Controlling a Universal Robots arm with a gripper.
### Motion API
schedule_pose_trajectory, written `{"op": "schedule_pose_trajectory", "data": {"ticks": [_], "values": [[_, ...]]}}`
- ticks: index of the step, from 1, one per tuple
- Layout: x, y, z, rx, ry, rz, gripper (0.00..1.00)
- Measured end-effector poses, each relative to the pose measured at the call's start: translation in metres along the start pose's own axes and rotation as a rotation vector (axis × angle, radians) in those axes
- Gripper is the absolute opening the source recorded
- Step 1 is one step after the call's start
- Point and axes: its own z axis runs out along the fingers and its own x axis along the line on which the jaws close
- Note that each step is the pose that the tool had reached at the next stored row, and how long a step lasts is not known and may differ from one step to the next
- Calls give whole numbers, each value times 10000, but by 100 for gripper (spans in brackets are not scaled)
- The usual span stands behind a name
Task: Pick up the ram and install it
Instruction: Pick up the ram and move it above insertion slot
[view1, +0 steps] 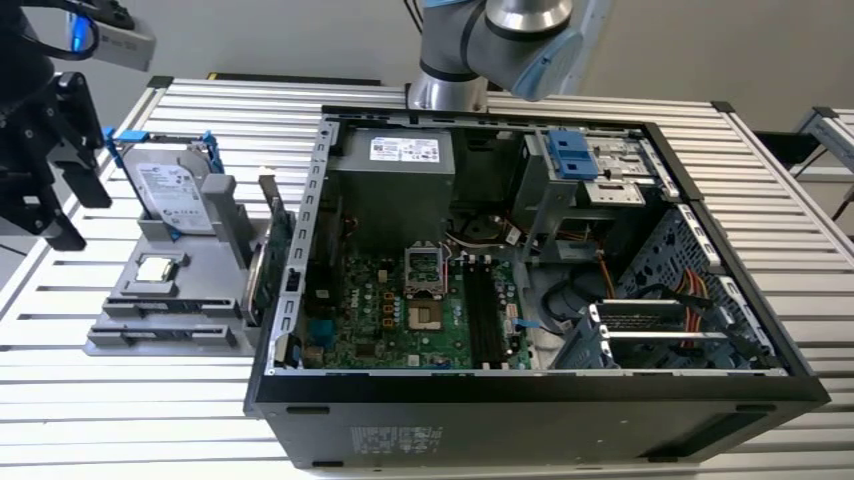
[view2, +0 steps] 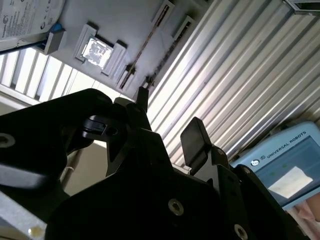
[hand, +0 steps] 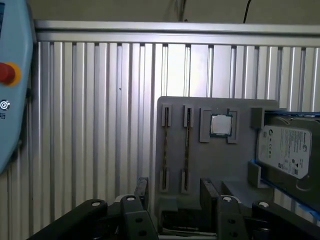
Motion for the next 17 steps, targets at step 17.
{"op": "schedule_pose_trajectory", "data": {"ticks": [17], "values": [[-3,-2,108,-1,36,34,100]]}}
